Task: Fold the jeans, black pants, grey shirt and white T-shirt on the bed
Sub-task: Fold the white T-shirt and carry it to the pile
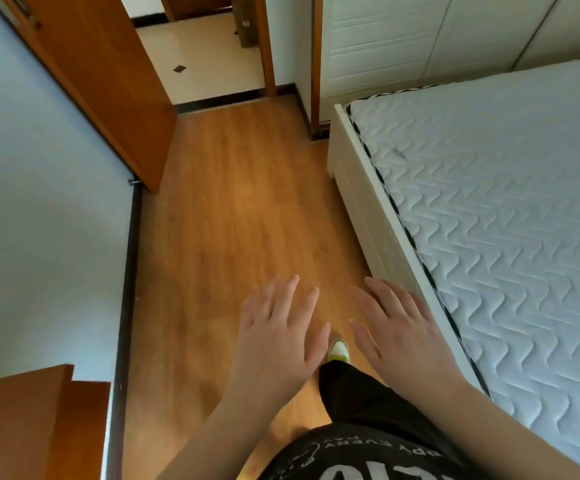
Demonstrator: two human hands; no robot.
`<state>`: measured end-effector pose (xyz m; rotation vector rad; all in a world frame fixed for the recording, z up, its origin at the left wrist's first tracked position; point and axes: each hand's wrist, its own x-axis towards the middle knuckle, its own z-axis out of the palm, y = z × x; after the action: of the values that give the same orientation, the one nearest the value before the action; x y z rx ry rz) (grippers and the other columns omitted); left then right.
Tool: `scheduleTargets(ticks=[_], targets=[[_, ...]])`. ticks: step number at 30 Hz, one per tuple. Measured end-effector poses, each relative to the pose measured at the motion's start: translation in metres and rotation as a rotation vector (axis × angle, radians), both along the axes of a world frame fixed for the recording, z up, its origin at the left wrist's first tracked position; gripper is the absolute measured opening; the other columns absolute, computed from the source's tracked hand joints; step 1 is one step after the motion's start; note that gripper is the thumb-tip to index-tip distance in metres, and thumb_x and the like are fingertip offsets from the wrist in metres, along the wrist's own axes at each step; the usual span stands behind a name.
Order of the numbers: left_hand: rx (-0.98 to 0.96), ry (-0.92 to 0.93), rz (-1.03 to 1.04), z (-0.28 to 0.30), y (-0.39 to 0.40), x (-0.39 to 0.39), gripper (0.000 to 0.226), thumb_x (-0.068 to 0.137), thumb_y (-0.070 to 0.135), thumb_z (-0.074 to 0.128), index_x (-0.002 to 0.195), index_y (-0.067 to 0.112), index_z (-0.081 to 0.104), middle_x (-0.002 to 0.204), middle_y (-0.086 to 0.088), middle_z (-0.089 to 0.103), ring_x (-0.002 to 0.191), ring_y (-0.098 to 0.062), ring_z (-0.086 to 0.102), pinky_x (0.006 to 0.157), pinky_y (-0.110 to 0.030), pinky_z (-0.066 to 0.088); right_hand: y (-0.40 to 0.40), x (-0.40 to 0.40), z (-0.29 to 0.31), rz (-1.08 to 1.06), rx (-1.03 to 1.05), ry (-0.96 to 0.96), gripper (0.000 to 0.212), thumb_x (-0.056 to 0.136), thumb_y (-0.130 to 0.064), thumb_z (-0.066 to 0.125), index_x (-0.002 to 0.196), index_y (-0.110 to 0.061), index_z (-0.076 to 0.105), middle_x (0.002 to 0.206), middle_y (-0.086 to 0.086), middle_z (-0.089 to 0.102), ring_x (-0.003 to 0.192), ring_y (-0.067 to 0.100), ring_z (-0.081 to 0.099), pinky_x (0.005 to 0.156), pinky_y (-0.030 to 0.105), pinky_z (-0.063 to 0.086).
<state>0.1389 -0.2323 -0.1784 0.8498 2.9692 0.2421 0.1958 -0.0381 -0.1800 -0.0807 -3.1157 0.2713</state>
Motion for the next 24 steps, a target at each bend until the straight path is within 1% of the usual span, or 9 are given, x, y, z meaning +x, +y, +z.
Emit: scheduleTargets(ticks=[5,8,11,13,16,18,21,24], targets=[[-0.069,-0.003,-0.046,-0.006,0.031,-0.088,0.052,0.099,0.055,0.03,0.137,0.027,0.051,0.144,-0.004,0.05,0.137,-0.024,0.041,0.109,-0.05,0.037,0.033,-0.085,-0.011,0.023,-0.025,-0.038,0.054,0.098,-0.048,0.028,0.135,-0.02,0.054,0.138,0.003,0.054,0.129,0.022,0.049,0.107,0.039,0.037],[-0.114,-0.006,-0.016,0.004,0.044,-0.137,0.054,0.099,0.058,0.026,0.139,0.028,0.048,0.145,-0.005,0.05,0.138,-0.025,0.04,0.109,-0.052,0.037,0.048,-0.139,-0.005,0.069,-0.032,-0.044,0.054,0.098,-0.047,0.029,0.135,-0.018,0.054,0.138,0.004,0.054,0.128,0.023,0.05,0.105,0.04,0.039],[-0.159,-0.023,0.026,0.013,0.05,-0.182,0.059,0.099,0.06,0.021,0.143,0.028,0.045,0.147,-0.005,0.047,0.141,-0.026,0.037,0.112,-0.053,0.033,0.06,-0.195,0.001,0.14,-0.022,-0.045,0.052,0.098,-0.045,0.028,0.135,-0.018,0.054,0.138,0.005,0.054,0.129,0.025,0.049,0.106,0.041,0.039],[-0.162,-0.025,0.063,0.016,0.052,-0.207,0.06,0.099,0.061,0.02,0.144,0.028,0.044,0.147,-0.004,0.047,0.141,-0.026,0.036,0.113,-0.053,0.031,0.063,-0.228,0.006,0.171,-0.022,-0.042,0.05,0.098,-0.044,0.029,0.135,-0.019,0.052,0.136,0.005,0.054,0.129,0.025,0.048,0.106,0.041,0.038],[-0.158,-0.015,0.105,0.016,0.053,-0.244,0.059,0.099,0.061,0.022,0.141,0.027,0.047,0.145,-0.004,0.05,0.139,-0.026,0.04,0.113,-0.053,0.032,0.062,-0.276,0.008,0.198,-0.012,-0.03,0.049,0.099,-0.044,0.029,0.136,-0.02,0.051,0.137,0.005,0.053,0.13,0.026,0.048,0.106,0.042,0.038],[-0.154,-0.031,0.129,0.012,0.052,-0.274,0.059,0.099,0.06,0.023,0.14,0.027,0.049,0.144,-0.004,0.051,0.138,-0.026,0.041,0.113,-0.051,0.03,0.06,-0.311,0.006,0.224,-0.003,-0.041,0.049,0.099,-0.044,0.028,0.134,-0.02,0.052,0.138,0.006,0.052,0.13,0.026,0.047,0.107,0.043,0.038],[-0.136,-0.037,0.149,0.004,0.041,-0.323,0.06,0.1,0.06,0.018,0.142,0.027,0.047,0.145,-0.004,0.05,0.139,-0.027,0.04,0.114,-0.05,0.029,0.054,-0.367,0.002,0.219,-0.02,-0.018,0.048,0.099,-0.042,0.03,0.13,-0.017,0.056,0.134,0.007,0.055,0.126,0.026,0.051,0.105,0.043,0.04],[-0.116,-0.035,0.176,-0.005,0.023,-0.381,0.059,0.1,0.058,0.019,0.141,0.026,0.049,0.144,-0.003,0.05,0.137,-0.027,0.042,0.113,-0.05,0.032,0.041,-0.426,-0.005,0.225,-0.01,0.019,0.049,0.098,-0.042,0.031,0.133,-0.016,0.055,0.133,0.008,0.055,0.122,0.027,0.054,0.101,0.043,0.043]])
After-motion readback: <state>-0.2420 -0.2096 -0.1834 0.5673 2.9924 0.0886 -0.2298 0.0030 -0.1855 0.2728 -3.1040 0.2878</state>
